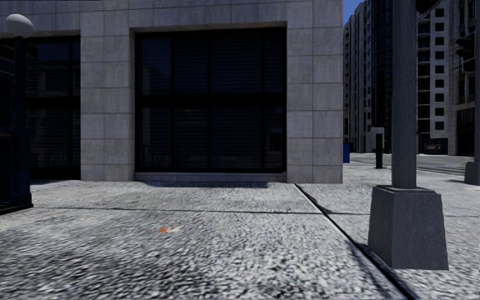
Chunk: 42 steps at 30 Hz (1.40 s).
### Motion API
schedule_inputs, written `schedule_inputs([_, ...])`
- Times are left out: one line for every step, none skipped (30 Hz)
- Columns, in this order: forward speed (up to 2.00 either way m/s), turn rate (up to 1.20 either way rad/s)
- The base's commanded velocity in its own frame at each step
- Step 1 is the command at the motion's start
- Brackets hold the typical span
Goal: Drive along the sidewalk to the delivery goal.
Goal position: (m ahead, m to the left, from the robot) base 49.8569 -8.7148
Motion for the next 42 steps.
schedule_inputs([1.80, -0.23])
schedule_inputs([1.80, -0.23])
schedule_inputs([1.69, -0.23])
schedule_inputs([1.60, -0.23])
schedule_inputs([1.53, -0.23])
schedule_inputs([1.51, -0.23])
schedule_inputs([1.51, -0.23])
schedule_inputs([1.50, -0.23])
schedule_inputs([1.50, -0.23])
schedule_inputs([1.50, -0.27])
schedule_inputs([1.50, -0.30])
schedule_inputs([1.50, -0.30])
schedule_inputs([1.50, -0.31])
schedule_inputs([1.50, -0.32])
schedule_inputs([1.50, -0.32])
schedule_inputs([1.47, -0.32])
schedule_inputs([1.47, -0.32])
schedule_inputs([1.41, -0.36])
schedule_inputs([1.38, -0.39])
schedule_inputs([1.36, -0.40])
schedule_inputs([1.36, -0.40])
schedule_inputs([1.36, -0.40])
schedule_inputs([1.36, -0.43])
schedule_inputs([1.35, -0.44])
schedule_inputs([1.35, -0.45])
schedule_inputs([1.35, -0.45])
schedule_inputs([1.35, -0.45])
schedule_inputs([1.35, -0.45])
schedule_inputs([1.35, -0.51])
schedule_inputs([1.35, -0.57])
schedule_inputs([1.35, -0.59])
schedule_inputs([1.35, -0.60])
schedule_inputs([1.35, -0.60])
schedule_inputs([1.35, -0.60])
schedule_inputs([1.35, -0.60])
schedule_inputs([1.35, -0.60])
schedule_inputs([1.35, -0.60])
schedule_inputs([1.35, -0.60])
schedule_inputs([1.35, -0.60])
schedule_inputs([1.36, -0.60])
schedule_inputs([1.36, -0.60])
schedule_inputs([1.36, -0.60])
